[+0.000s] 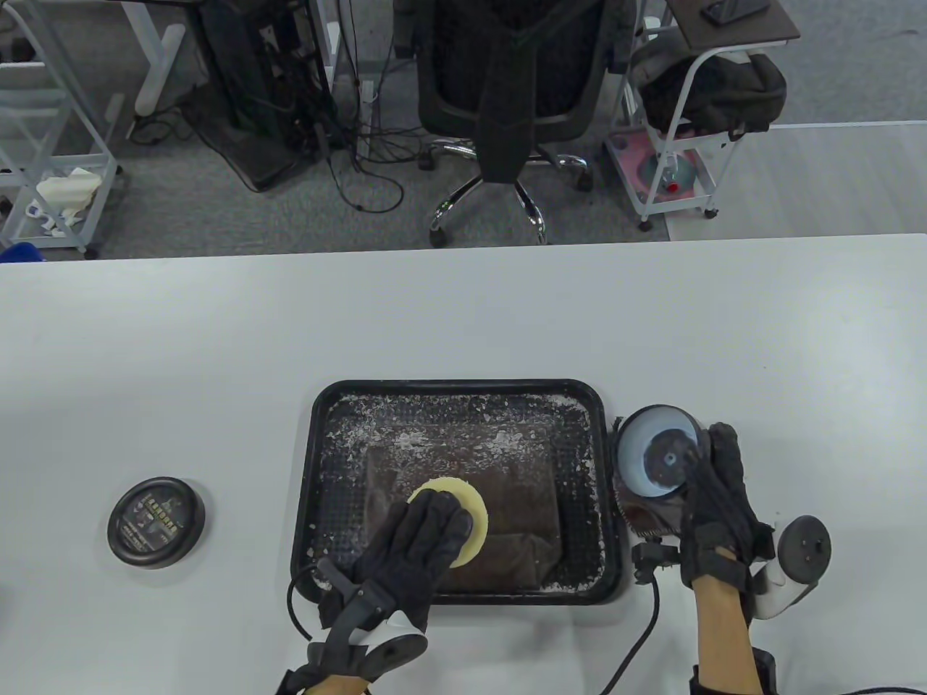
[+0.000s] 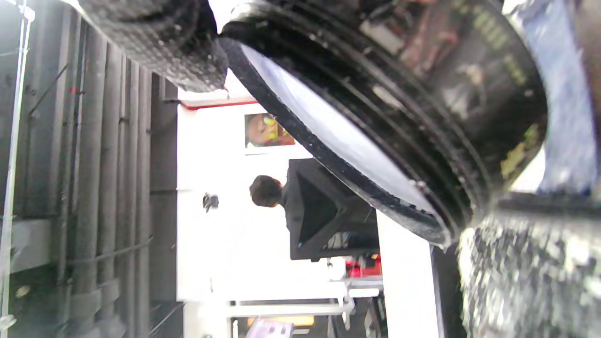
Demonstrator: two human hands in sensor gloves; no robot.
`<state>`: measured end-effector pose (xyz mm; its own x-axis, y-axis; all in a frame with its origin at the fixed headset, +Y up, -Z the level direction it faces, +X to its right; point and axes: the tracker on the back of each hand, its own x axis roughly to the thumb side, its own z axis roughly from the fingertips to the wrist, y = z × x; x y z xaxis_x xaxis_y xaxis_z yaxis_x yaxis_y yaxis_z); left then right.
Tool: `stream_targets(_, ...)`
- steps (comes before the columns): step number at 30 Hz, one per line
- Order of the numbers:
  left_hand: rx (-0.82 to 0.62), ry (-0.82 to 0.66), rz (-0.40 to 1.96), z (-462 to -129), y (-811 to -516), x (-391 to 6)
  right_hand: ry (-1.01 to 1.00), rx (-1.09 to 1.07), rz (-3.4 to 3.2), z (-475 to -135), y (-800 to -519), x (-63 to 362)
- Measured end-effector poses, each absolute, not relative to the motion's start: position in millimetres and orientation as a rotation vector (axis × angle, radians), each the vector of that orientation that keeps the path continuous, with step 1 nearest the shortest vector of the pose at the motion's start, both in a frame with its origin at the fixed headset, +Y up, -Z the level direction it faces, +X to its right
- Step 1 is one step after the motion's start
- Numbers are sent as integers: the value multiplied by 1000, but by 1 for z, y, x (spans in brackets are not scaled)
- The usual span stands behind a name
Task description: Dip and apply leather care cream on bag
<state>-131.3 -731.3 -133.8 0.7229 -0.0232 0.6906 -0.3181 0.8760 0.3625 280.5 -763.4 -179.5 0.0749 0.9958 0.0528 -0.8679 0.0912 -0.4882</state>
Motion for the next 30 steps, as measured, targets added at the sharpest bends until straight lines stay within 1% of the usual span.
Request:
stream_targets(7, 472, -742, 166, -134, -731, -134, -531, -501, 1405, -175, -773, 316)
stream_targets(13, 458, -737, 170, -135, -732, -135, -511, -624, 1401, -173, -792, 330)
stream_targets(17, 447, -734, 177, -136, -733, -136, -484, -652, 1321, -172, -801, 334)
stream_targets(23, 433, -731, 180, -137, -734, -137, -493, -761, 1411, -165, -798, 342)
stream_targets(26, 432, -728, 182, -137, -734, -137, -500, -761, 1440, -164, -797, 343)
stream_targets(30, 431, -717, 197, -138, -734, -139, -477, -694, 1464, -166, -792, 341)
